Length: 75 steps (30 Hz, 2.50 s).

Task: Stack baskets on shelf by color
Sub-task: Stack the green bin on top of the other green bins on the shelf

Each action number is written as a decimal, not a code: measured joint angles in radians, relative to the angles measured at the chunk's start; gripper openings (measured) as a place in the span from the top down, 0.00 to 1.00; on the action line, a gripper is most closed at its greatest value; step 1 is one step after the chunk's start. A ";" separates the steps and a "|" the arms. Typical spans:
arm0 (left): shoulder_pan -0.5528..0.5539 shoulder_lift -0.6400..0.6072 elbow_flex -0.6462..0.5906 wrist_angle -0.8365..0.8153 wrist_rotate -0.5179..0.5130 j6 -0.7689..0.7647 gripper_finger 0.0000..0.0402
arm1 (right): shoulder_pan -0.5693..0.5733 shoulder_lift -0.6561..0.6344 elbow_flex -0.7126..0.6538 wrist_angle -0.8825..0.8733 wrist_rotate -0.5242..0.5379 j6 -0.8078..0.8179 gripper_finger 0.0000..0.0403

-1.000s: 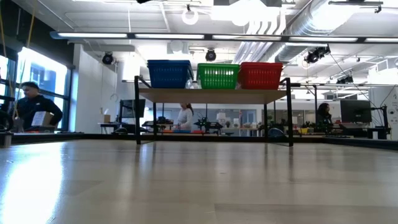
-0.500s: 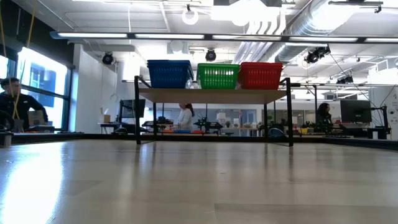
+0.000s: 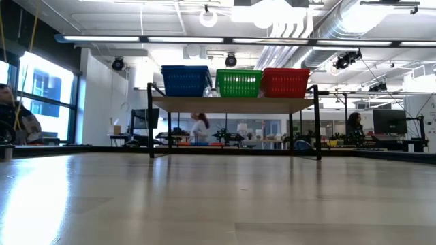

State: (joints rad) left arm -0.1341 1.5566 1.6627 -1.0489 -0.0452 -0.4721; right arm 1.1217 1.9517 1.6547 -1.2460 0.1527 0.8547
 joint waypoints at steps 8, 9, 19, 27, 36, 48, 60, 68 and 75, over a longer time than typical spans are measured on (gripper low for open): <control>0.000 0.000 0.000 0.000 0.000 0.000 0.80 | 0.003 0.069 -0.001 0.014 -0.026 0.001 0.68; 0.000 0.000 0.000 0.000 0.000 0.000 0.80 | 0.003 0.078 -0.001 0.014 -0.031 0.000 0.68; 0.000 0.001 0.000 0.000 0.000 0.000 0.80 | 0.005 0.155 -0.001 -0.038 -0.063 0.064 0.68; 0.000 0.001 0.000 0.000 0.000 0.000 0.80 | 0.005 0.204 -0.001 -0.039 -0.116 0.064 0.73; 0.003 0.001 0.000 -0.001 0.011 0.002 0.80 | -0.015 0.203 -0.001 -0.039 -0.146 0.080 0.97; 0.080 -0.020 0.001 -0.037 0.016 0.048 0.80 | -0.110 0.102 -0.001 -0.037 -0.084 0.160 1.00; 0.199 -0.145 0.002 -0.062 0.015 0.202 0.80 | -0.273 -0.008 -0.001 0.010 0.016 0.108 1.00; 0.299 -0.217 0.001 -0.092 0.011 0.273 0.80 | -0.408 -0.078 -0.001 0.051 0.088 -0.028 1.00; 0.392 -0.235 0.001 -0.145 0.007 0.341 0.80 | -0.537 -0.132 -0.001 0.127 0.116 -0.192 1.00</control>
State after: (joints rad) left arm 0.2581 1.3220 1.6638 -1.1936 -0.0377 -0.1315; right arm 0.5846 1.8194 1.6535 -1.1188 0.2691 0.6625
